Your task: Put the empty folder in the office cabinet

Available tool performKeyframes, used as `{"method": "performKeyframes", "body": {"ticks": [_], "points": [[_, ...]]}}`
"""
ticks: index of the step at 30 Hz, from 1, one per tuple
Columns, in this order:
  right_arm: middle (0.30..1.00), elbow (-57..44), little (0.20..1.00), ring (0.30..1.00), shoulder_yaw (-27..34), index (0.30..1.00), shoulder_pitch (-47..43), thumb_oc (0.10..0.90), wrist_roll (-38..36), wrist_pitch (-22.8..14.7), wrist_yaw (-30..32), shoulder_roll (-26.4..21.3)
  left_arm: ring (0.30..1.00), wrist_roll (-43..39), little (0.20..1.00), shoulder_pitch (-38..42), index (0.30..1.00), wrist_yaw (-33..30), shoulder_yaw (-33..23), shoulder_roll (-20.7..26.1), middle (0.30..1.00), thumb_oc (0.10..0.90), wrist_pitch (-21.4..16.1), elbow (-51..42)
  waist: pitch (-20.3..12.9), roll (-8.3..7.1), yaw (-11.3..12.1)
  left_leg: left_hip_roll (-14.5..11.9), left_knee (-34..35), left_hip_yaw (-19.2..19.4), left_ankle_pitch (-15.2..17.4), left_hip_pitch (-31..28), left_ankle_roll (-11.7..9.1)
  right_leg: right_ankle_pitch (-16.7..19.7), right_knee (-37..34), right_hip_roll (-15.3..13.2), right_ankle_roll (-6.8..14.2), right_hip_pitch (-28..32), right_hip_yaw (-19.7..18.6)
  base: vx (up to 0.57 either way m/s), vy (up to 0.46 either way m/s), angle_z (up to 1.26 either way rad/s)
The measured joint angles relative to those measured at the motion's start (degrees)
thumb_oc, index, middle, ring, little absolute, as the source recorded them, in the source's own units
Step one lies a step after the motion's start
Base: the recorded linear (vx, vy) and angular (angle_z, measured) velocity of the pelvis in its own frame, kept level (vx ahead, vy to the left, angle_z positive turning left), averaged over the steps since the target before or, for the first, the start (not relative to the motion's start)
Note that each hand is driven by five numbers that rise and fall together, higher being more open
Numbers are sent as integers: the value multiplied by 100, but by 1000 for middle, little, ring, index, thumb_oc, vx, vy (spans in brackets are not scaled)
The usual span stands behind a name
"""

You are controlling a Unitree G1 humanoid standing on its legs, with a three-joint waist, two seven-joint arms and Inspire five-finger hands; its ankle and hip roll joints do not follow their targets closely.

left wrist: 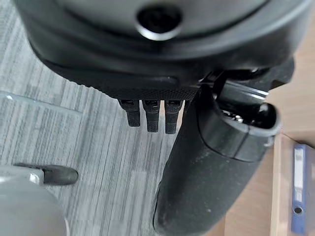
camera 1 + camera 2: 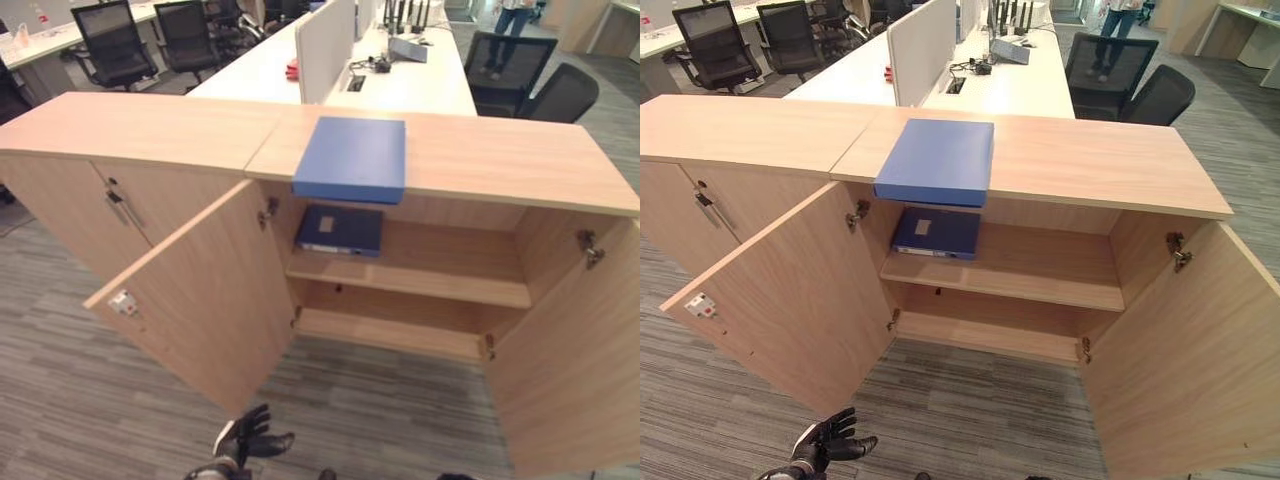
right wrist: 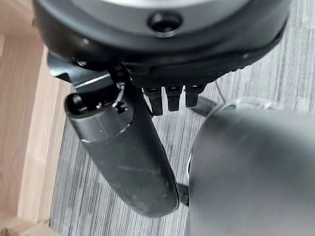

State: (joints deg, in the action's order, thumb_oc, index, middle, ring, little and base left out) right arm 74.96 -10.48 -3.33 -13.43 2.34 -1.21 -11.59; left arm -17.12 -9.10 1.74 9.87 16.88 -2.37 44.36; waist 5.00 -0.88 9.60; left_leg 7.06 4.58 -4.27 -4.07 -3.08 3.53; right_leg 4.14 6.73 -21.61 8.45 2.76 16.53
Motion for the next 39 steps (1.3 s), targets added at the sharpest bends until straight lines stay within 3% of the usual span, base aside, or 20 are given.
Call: {"method": "performKeyframes", "body": {"ticks": [2,4,5,6,8,10,11,13,16,19,21,22,23,25,28,32,34,37,38,39], "points": [[900,-2,900,900,-9,900,29,800,-1,-26,4,-88,900,14,900,-63,900,0,92,38,900,800,-2,35,37,112,8,99,-3,41,47,-219,157,-59,924,-278,-10,-323,46,197,147,-5],[900,-5,900,900,-124,900,-34,800,32,-81,31,-119,900,23,900,-127,900,-28,18,66,900,800,4,70,84,92,105,218,-10,120,177,-328,314,-207,1618,-582,54,-641,187,116,-34,-30],[900,-7,900,900,-142,900,-86,800,48,-85,44,-136,900,29,900,-152,900,-39,-45,80,900,800,17,94,133,-38,175,237,-19,172,196,-368,342,-383,1975,-620,88,-904,381,35,-95,-34],[900,-7,900,900,-171,900,-205,800,46,-88,25,-125,900,26,900,-136,900,-52,-84,105,900,800,26,154,178,-48,143,132,-70,204,193,-276,356,-580,1773,-371,62,-1213,449,70,-122,-15],[900,-41,900,900,-180,900,-194,800,19,-98,39,-136,900,4,900,-107,900,-94,-82,-35,900,800,40,249,306,-89,81,82,-98,177,219,-249,378,-494,1297,50,214,-1525,392,141,-111,-9],[900,-186,900,900,-170,900,-416,800,-36,-191,22,-120,900,-21,900,44,900,-150,-185,-111,900,800,67,467,576,-23,-135,-51,-393,88,360,-74,328,-432,943,537,203,-1799,276,204,-128,18],[900,-294,900,900,-98,900,-371,800,-133,-204,23,-77,900,-20,900,84,900,-122,-115,-113,900,800,98,478,651,-109,-179,18,-330,34,360,-115,316,-273,775,584,207,-1993,342,267,-148,53],[900,-252,900,900,16,900,-397,800,-138,-199,37,25,900,-21,900,91,900,-126,-114,-178,900,800,97,485,707,-227,-156,111,-328,-158,433,-169,262,-134,348,605,89,-1909,456,304,-162,64],[900,-172,900,900,73,900,-367,800,-132,-166,42,47,900,-38,900,72,900,-146,-170,-216,900,800,47,427,679,-242,-141,9,-293,-619,538,-314,194,-85,390,678,-120,-1564,656,289,-159,83],[900,-89,900,900,55,900,-348,800,-135,-171,45,-6,900,-59,900,-169,900,-146,-170,-200,900,800,68,352,589,-37,-164,-412,-218,-874,715,-402,-74,-5,52,1124,-349,-1281,864,227,-148,42],[900,-98,900,900,54,900,-327,800,-138,-164,48,-72,900,-63,900,-269,900,-147,-164,-203,900,800,73,327,540,48,-174,-661,-224,-861,764,-414,-274,-23,-156,1404,-698,-1155,1005,163,-127,12],[900,-101,900,900,49,900,-326,800,-139,-162,53,-120,900,-63,900,-260,900,-146,-164,-206,900,800,76,328,535,56,-185,-746,-239,-859,788,-411,-336,80,-208,1505,-991,-1093,1075,192,-147,12],[900,-95,900,900,22,900,-333,800,-142,-161,92,-248,900,-62,900,-148,900,-145,-131,-247,900,800,77,330,538,51,-224,-846,-331,-789,778,-427,-430,-21,-301,1639,-1076,-964,1107,237,-189,12],[900,-99,900,900,9,900,-326,800,-151,-158,125,-315,900,-63,900,-98,900,-136,-104,-259,900,800,77,303,532,20,-282,-880,-509,-752,807,-467,-510,-65,-427,1723,-1074,-760,1115,111,-139,7],[900,-105,900,900,34,900,-267,800,-314,-181,208,-397,900,-60,900,281,900,-140,20,-226,900,800,75,177,517,-194,-308,-730,-1490,-599,892,27,-745,-109,-643,1679,-1037,-544,1211,80,-114,17],[900,-102,900,900,57,900,-122,800,-366,-174,244,-469,900,-59,900,391,900,-104,140,-243,900,800,66,-304,498,-144,-411,-866,-1444,272,871,-26,-778,-237,-643,1697,-1177,-404,1423,125,-26,31],[900,-104,900,900,54,900,-124,800,-363,-169,243,-472,900,-57,900,354,900,-96,158,-244,900,800,74,-332,465,-73,-490,-906,-1149,428,844,-181,-715,-244,-634,1719,-1187,-399,1427,79,5,4],[900,-98,900,900,13,900,-136,800,-355,-166,217,-437,900,-62,900,296,900,-86,171,-237,900,800,89,-385,449,33,-488,-849,-1010,305,826,-355,-773,-267,-655,1745,-1132,-403,1317,14,16,-6],[900,-63,900,900,-1,900,-115,800,-355,-140,211,-354,900,-66,900,349,900,-106,117,-224,900,800,78,-389,536,-206,-385,-599,-1963,102,973,247,-915,-168,-850,1592,-1202,-392,1033,7,13,-18],[900,-82,900,900,-1,900,-131,800,-355,-122,193,-345,900,-68,900,305,900,-110,106,-217,900,800,71,-408,529,-238,-300,-523,-1920,1,1001,361,-891,-127,-906,1542,-1183,-388,951,27,29,-32]]}}
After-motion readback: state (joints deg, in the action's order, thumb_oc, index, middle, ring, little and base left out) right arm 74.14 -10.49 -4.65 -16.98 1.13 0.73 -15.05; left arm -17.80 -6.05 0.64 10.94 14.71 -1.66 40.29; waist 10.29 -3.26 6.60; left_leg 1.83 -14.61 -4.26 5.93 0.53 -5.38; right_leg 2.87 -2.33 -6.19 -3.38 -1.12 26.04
